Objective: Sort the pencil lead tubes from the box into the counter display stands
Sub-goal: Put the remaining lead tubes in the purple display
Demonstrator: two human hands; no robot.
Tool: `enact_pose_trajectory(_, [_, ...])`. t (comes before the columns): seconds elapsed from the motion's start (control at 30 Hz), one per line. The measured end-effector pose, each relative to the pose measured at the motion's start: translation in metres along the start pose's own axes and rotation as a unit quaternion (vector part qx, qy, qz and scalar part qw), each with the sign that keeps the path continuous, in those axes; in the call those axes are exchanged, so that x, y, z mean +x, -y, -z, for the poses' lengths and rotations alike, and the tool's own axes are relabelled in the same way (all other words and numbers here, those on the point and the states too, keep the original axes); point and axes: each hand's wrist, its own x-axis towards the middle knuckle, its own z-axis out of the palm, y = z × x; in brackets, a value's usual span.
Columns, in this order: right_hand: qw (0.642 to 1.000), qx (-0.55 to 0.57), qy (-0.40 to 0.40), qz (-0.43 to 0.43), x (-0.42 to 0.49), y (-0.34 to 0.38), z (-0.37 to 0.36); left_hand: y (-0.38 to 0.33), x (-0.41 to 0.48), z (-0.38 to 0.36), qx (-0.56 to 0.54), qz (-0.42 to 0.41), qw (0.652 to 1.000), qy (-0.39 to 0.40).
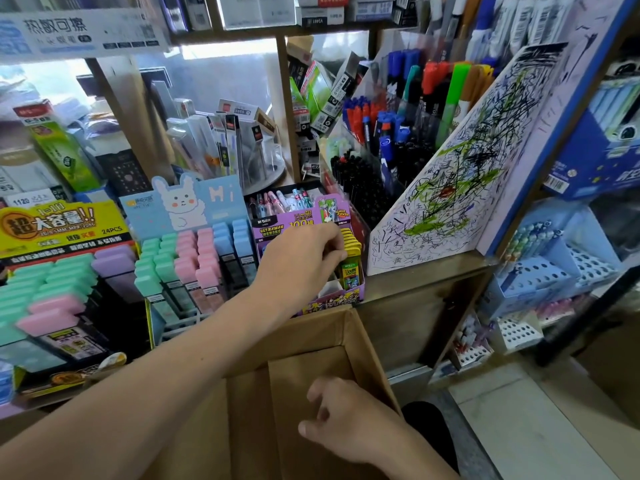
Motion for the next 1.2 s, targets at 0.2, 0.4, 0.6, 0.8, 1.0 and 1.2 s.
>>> enact_pose_trajectory(0.2, [1.0, 0.008, -0.005, -0.002, 0.001, -0.001, -0.002, 0.013, -0.006, 0.016, -0.029, -0.005, 1.0, 0.001])
enact_pose_trajectory(0.4, [1.0, 0.008, -0.013, 0.002, 0.001, 0.0, -0.003, 0.032, -0.02, 0.037, -0.012, 0.013, 1.0, 0.014])
enact_pose_trajectory(0.6, [1.0, 0.006, -0.015, 0.001, 0.002, 0.0, -0.004, 0.033, -0.024, 0.044, 0.018, 0.017, 0.998, 0.063])
enact_pose_trajectory(0.8, [1.0, 0.005, -0.018, 0.001, 0.002, 0.0, -0.006, 0.031, -0.021, 0.043, 0.047, -0.012, 0.996, 0.081])
enact_pose_trajectory(1.0, [1.0, 0.007, -0.02, 0.012, 0.001, 0.0, -0.004, 0.034, -0.015, 0.043, 0.052, -0.016, 0.997, 0.062])
enact_pose_trajectory(1.2, [1.0, 0.008, -0.02, 0.01, 0.0, 0.001, -0.004, 0.034, -0.015, 0.036, 0.064, -0.003, 0.998, 0.018])
